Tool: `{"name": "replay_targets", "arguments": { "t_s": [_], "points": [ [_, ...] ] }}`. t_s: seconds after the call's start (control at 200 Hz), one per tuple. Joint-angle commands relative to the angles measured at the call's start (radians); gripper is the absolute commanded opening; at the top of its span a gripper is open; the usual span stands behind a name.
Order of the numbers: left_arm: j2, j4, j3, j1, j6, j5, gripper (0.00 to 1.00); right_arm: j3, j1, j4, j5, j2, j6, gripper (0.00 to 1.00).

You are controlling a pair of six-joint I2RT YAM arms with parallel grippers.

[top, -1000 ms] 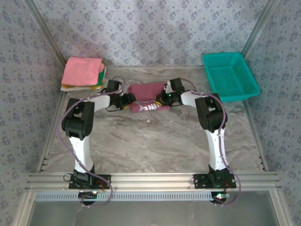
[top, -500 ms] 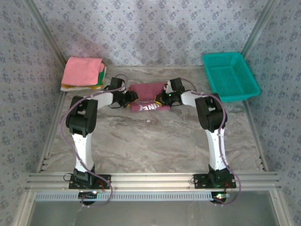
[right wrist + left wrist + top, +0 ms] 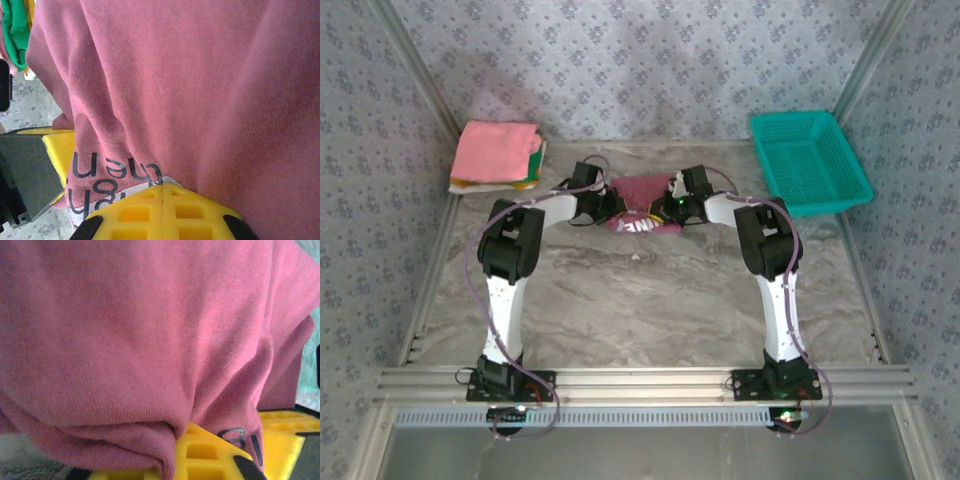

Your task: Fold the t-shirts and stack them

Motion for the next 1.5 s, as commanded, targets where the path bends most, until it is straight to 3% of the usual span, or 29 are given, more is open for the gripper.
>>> {"name": "replay_targets", "arguments": {
  "t_s": [0.0,0.22,0.38,0.51,0.57,0.814,1.109,1.234,1.494],
  "points": [
    [0.021,-0.063,0.033,0.004,0.030,0.001,0.00,-0.006,0.004,-0.030,0.013,0.042,0.006,0.00],
    [-0.061,-0.227,0.075,0.042,0.170,-0.137,0.00,-0.013,-0.021,-0.059,-0.015,-0.035,-0.019,0.00],
    [-0.077,-0.356,0.139,0.122,0.296,-0.167,0.00,-0.027,-0.047,-0.093,-0.033,-0.154,-0.047,0.26],
    [-0.049,-0.541,0.284,0.145,0.461,-0.288,0.00,-0.065,-0.084,-0.107,-0.014,-0.284,-0.059,0.50],
    [-0.025,-0.599,0.351,0.149,0.513,-0.317,0.00,-0.072,-0.098,-0.120,-0.010,-0.336,-0.068,0.55],
    [0.079,-0.787,0.650,0.153,0.663,-0.412,0.00,-0.092,-0.132,-0.164,0.027,-0.473,-0.094,0.58],
    [0.248,-0.957,1.103,0.200,0.956,-0.454,0.00,-0.113,-0.144,-0.167,0.033,-0.489,-0.083,0.58],
    [0.305,-0.977,1.273,0.245,1.025,-0.416,0.00,-0.117,-0.145,-0.174,0.036,-0.490,-0.081,0.58],
    [0.257,-0.887,1.311,0.377,1.015,-0.267,0.00,-0.135,-0.143,-0.218,0.049,-0.498,-0.095,0.59]
  ]
}}
